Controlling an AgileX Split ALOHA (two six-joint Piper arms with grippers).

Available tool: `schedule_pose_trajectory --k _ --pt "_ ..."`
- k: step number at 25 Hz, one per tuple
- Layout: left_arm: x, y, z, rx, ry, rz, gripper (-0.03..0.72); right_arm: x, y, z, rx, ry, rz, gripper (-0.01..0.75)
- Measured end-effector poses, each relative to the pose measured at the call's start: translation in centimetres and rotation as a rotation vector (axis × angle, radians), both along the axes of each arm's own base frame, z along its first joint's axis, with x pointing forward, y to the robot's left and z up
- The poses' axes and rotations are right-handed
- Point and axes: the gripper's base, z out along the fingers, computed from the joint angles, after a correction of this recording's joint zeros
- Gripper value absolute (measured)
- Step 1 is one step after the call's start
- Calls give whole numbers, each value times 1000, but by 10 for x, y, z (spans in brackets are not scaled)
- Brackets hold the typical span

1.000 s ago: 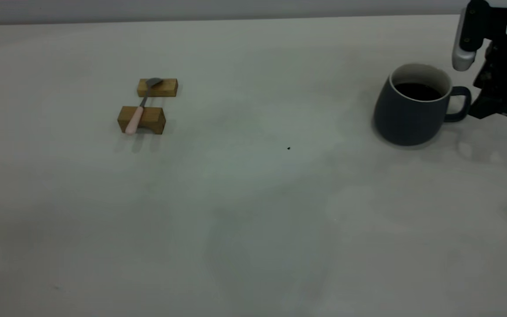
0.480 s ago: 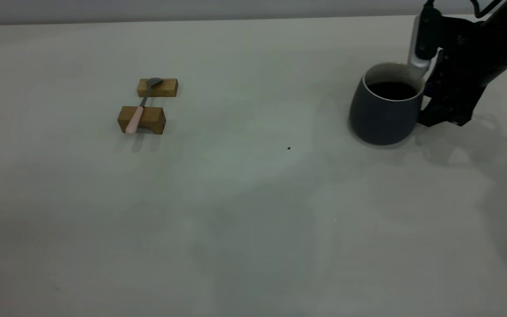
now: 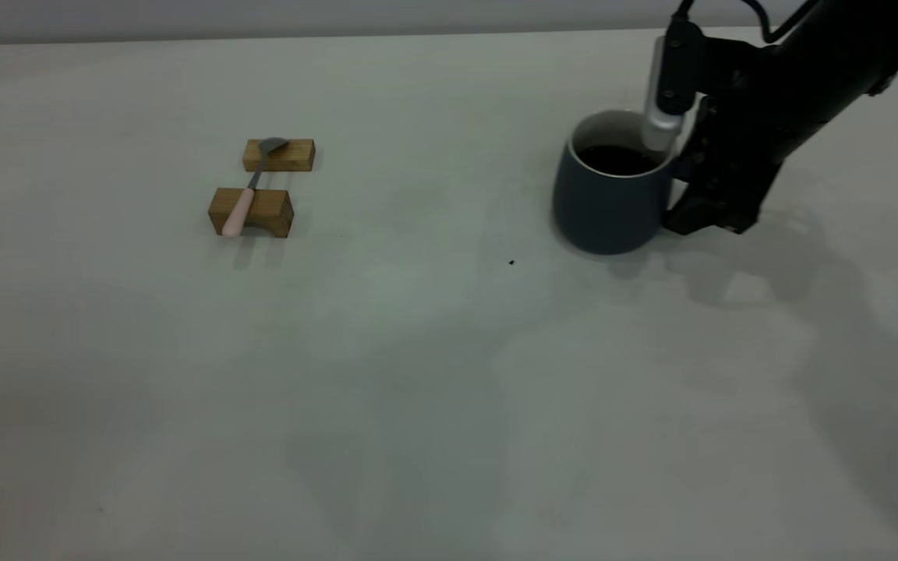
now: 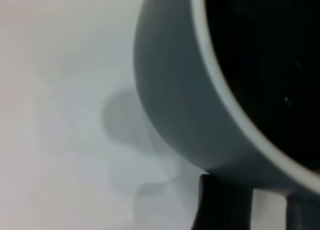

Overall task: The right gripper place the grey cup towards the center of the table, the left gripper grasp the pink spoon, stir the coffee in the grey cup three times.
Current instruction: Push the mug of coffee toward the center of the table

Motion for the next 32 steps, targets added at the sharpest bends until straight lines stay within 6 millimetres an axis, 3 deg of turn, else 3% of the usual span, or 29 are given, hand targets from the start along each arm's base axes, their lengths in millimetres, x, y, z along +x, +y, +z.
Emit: schedule_pose_trajectory --k 7,17,21,25,28,32 --pt "0 0 0 0 0 0 436 -6 29 1 39 6 -1 570" --pt "0 0 0 0 0 0 436 4 79 12 116 -40 53 570" --pt "0 0 0 0 0 0 436 0 89 13 133 -28 79 570" --pt "0 0 0 0 0 0 436 0 89 14 153 -10 54 570" --pt "0 0 0 0 0 0 436 0 77 23 191 20 -33 570" --pt "0 0 0 0 0 0 436 -12 54 57 295 99 -202 570"
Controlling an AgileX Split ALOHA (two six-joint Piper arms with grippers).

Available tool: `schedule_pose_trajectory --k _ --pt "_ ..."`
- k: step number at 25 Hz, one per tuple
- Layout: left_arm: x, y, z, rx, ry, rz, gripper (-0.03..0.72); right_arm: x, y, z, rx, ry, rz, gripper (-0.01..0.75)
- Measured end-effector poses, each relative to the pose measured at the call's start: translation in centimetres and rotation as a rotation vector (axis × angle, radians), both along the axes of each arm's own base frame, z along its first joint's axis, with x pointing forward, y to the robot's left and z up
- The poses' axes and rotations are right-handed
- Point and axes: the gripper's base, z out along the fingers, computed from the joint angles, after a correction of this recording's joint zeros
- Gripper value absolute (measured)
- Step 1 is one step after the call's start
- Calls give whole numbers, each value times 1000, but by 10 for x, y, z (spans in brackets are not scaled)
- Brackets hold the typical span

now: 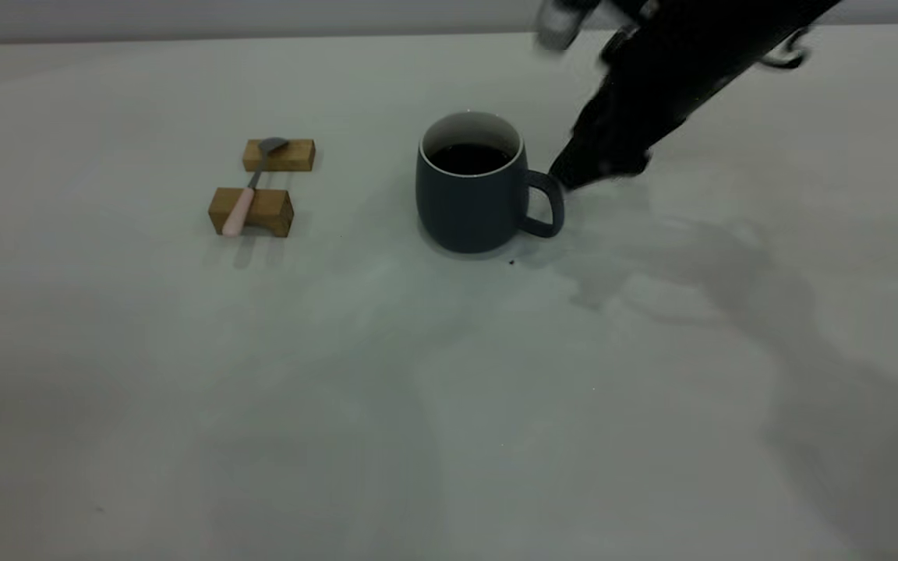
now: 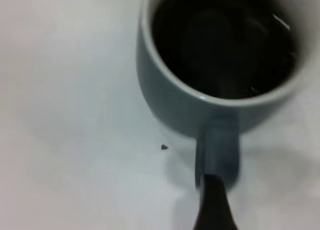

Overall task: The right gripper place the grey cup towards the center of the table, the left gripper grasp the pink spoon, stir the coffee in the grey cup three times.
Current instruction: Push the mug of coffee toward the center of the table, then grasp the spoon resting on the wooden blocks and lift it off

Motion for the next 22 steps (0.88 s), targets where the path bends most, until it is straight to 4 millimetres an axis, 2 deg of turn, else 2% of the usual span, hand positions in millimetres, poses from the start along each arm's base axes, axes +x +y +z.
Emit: schedule_pose_trajectory --k 4,6,9,10,12,15,19,22 --pt "0 0 0 0 0 0 436 -29 -2 56 232 200 -205 570" --pt "0 0 0 0 0 0 436 -55 -1 92 316 326 -219 570" --pt "0 0 0 0 0 0 436 -99 -15 137 226 439 -248 570" --pt "0 0 0 0 0 0 436 -113 -24 144 160 482 -334 570" --pt "0 0 0 0 0 0 436 -142 -46 161 12 460 -447 570" --pt "0 0 0 0 0 0 436 -189 -77 179 -114 418 -653 570" --pt "0 0 0 0 0 0 436 -258 -112 177 -166 390 -827 570" --pt "0 0 0 0 0 0 436 -294 -130 173 -122 298 -912 570"
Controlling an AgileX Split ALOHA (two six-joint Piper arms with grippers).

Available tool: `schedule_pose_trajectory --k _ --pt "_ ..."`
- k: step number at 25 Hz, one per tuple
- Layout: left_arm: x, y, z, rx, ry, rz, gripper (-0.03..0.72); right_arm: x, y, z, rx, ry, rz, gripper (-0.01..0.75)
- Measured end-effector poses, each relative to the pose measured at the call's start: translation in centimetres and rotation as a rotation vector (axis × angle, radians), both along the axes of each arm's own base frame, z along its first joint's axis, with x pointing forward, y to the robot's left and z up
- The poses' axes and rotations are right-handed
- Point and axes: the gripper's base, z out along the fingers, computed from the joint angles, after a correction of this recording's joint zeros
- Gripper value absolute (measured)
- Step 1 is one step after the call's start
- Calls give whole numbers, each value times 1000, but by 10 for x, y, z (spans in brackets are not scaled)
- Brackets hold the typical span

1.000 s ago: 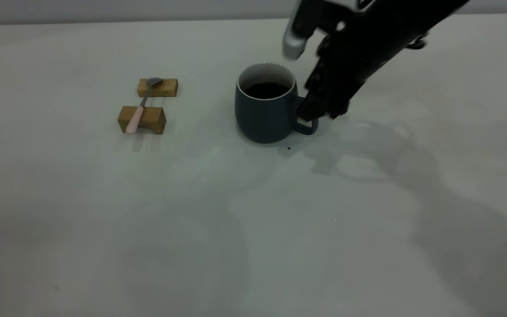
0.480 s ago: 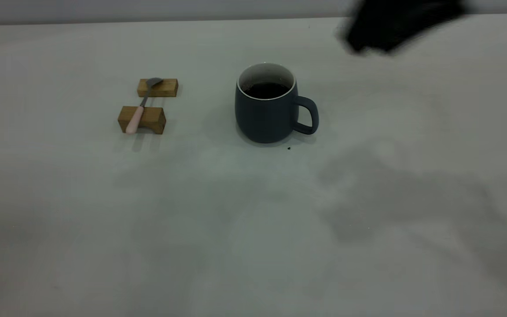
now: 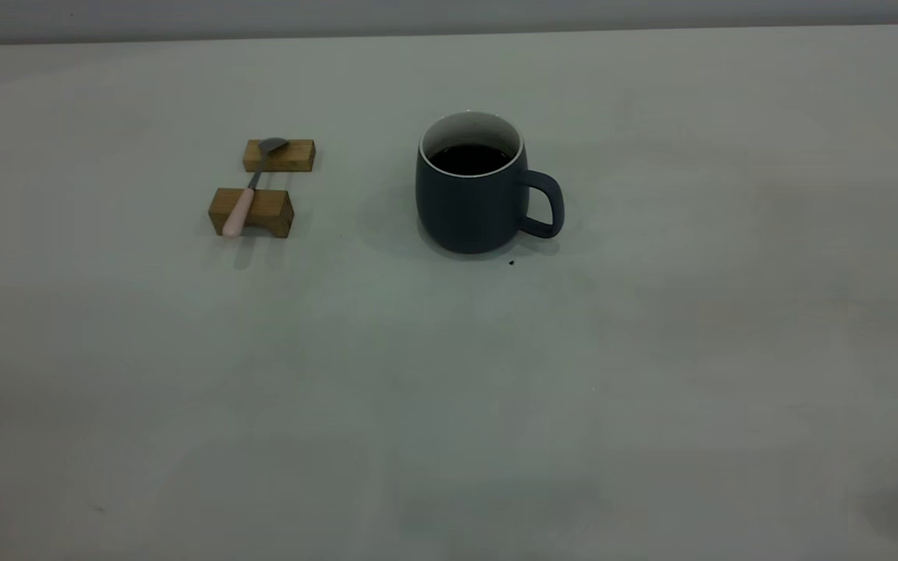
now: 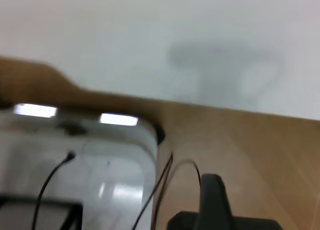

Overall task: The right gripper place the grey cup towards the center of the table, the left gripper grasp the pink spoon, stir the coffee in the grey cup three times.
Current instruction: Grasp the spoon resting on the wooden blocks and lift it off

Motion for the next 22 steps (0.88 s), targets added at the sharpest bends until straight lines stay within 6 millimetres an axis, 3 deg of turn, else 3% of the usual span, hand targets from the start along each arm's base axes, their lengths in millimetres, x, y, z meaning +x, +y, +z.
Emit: schedule_pose_trajectory --k 10,18,22 --pt "0 0 0 0 0 0 436 -69 -12 24 45 -470 -81 570" --pt "0 0 0 0 0 0 436 -97 -14 26 75 -654 -92 570" --pt "0 0 0 0 0 0 436 -100 -14 26 77 -667 -93 570"
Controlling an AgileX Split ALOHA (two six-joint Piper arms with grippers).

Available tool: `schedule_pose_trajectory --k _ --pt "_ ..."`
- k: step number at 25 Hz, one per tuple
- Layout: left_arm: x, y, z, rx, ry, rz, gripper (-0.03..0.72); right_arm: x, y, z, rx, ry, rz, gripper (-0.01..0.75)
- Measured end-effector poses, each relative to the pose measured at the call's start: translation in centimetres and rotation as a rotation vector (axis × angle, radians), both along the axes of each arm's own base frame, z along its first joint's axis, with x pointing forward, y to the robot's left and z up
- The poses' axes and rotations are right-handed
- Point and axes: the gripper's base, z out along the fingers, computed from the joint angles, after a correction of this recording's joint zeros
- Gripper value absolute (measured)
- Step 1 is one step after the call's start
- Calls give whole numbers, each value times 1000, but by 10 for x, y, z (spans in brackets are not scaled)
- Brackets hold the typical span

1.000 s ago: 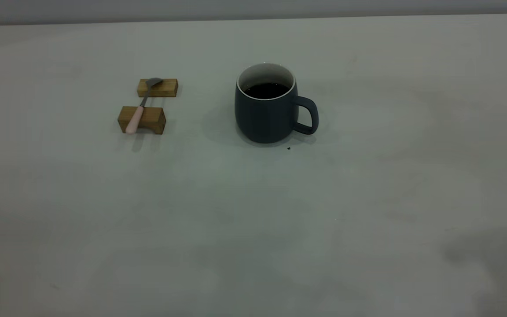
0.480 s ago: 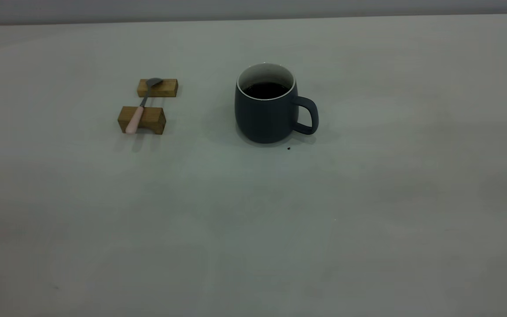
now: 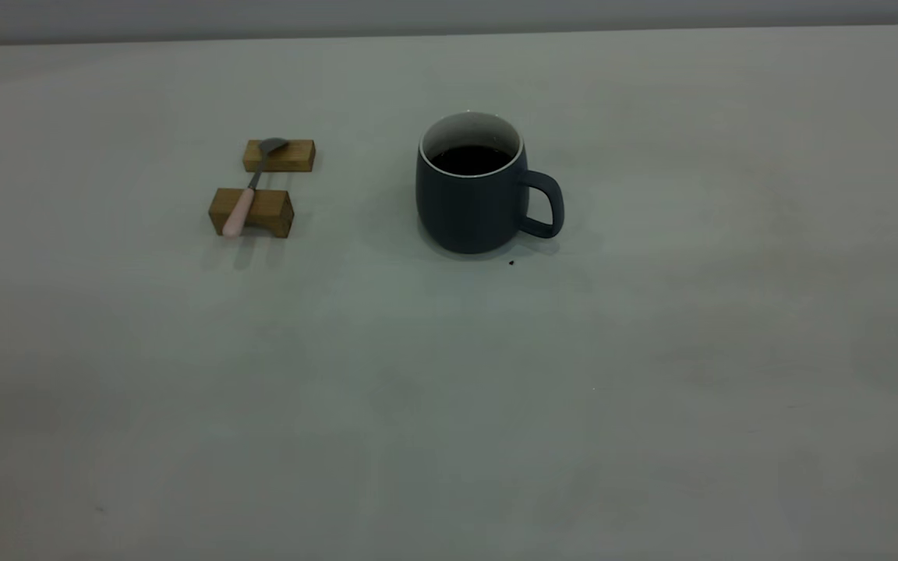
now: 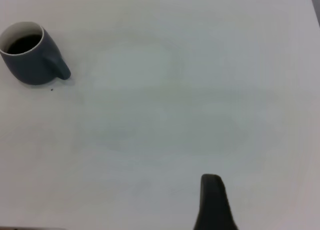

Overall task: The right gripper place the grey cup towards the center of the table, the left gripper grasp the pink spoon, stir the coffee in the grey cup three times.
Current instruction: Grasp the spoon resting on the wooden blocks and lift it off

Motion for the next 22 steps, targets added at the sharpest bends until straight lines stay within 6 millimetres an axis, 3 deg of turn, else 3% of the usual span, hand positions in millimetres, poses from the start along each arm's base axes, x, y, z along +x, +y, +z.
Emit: schedule_pose_trajectory --k 22 --pt "0 0 0 -13 1 10 436 0 0 0 4 0 2 570"
